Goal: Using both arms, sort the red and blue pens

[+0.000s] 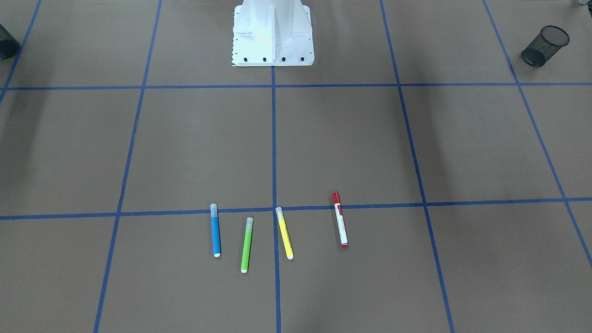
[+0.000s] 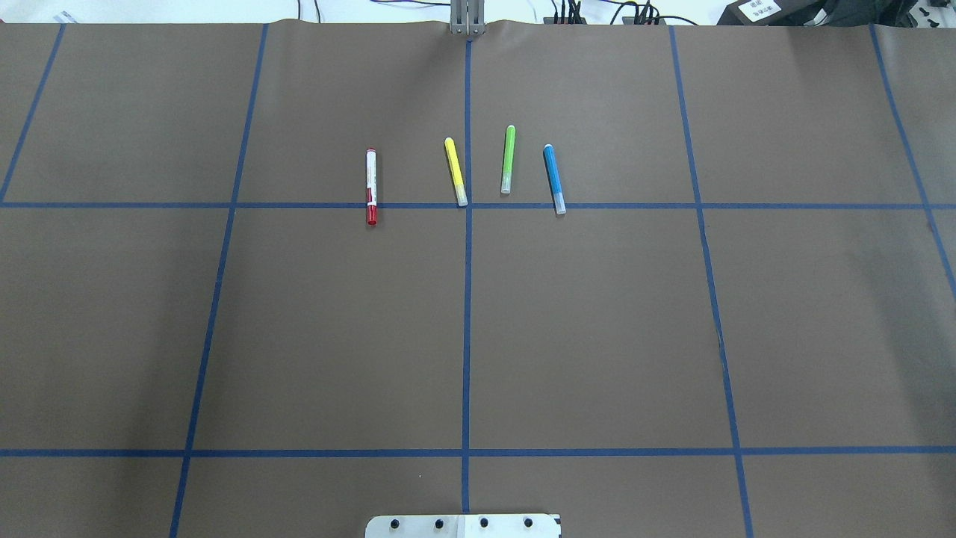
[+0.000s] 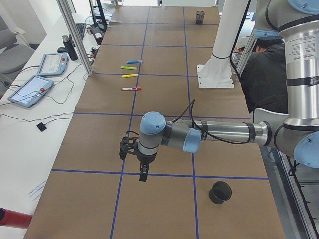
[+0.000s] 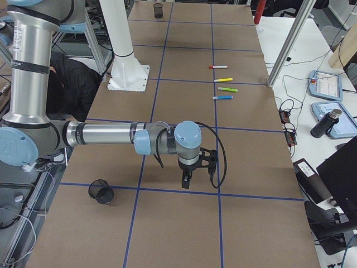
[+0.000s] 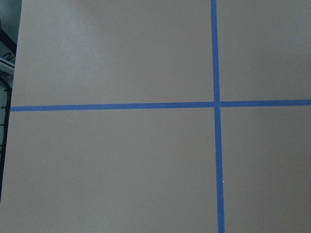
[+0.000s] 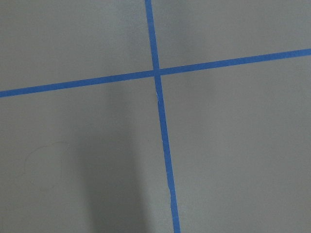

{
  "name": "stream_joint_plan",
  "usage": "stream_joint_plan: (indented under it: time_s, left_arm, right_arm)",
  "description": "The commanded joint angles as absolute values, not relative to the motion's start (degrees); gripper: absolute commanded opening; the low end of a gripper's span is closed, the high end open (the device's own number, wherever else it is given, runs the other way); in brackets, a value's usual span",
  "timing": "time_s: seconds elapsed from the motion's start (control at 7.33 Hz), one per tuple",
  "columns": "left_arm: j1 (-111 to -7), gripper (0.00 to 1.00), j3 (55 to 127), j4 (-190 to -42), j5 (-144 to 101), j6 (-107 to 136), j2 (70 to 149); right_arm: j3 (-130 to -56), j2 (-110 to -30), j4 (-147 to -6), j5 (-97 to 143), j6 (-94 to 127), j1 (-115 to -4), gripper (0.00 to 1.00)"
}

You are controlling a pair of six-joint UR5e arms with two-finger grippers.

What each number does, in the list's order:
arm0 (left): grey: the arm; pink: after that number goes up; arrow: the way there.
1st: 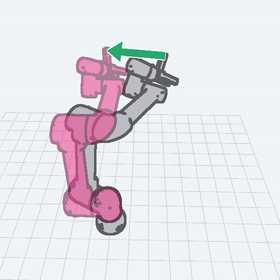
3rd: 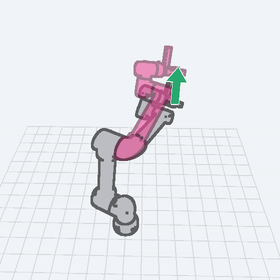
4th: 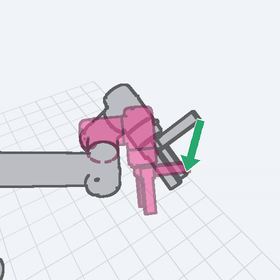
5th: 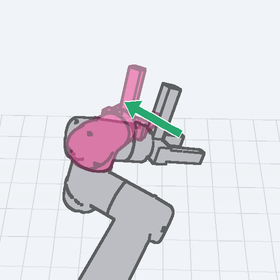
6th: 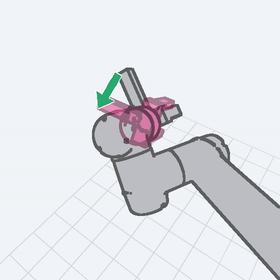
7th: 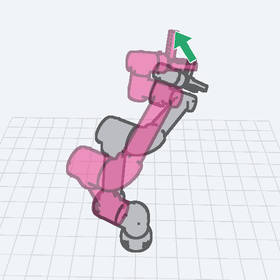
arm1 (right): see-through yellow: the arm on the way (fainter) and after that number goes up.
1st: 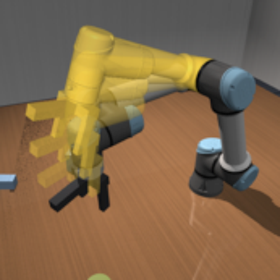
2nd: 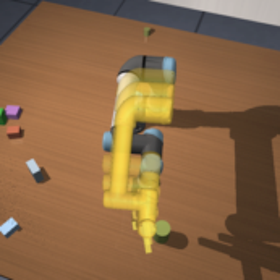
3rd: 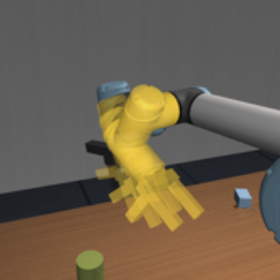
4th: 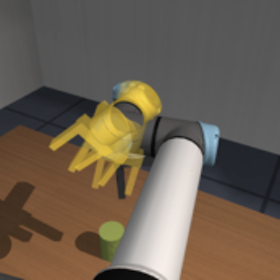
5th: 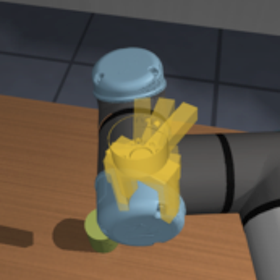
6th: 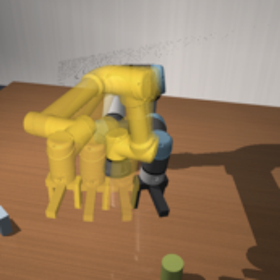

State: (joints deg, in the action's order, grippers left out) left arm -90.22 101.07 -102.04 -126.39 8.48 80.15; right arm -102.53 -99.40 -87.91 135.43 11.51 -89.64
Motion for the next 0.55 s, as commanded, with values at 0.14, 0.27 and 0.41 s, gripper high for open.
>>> stream_joint_plan:
  time_s: [0.14,0.27,0.41]
  left_arm:
    - [-90.2,1.0,101.0,-102.0,-126.5,8.2,80.2]
    - [-90.2,1.0,101.3,-102.0,-126.5,8.1,80.2]
    - [-89.8,1.0,101.5,-102.0,-126.8,8.1,80.8]
  right_arm:
    - [-102.7,-99.2,-87.7,135.4,11.5,-89.6,1.0]
    - [-102.8,-99.1,-87.8,135.4,11.5,-89.6,1.0]
    - [-102.9,-98.6,-87.5,135.4,11.5,-89.6,1.0]
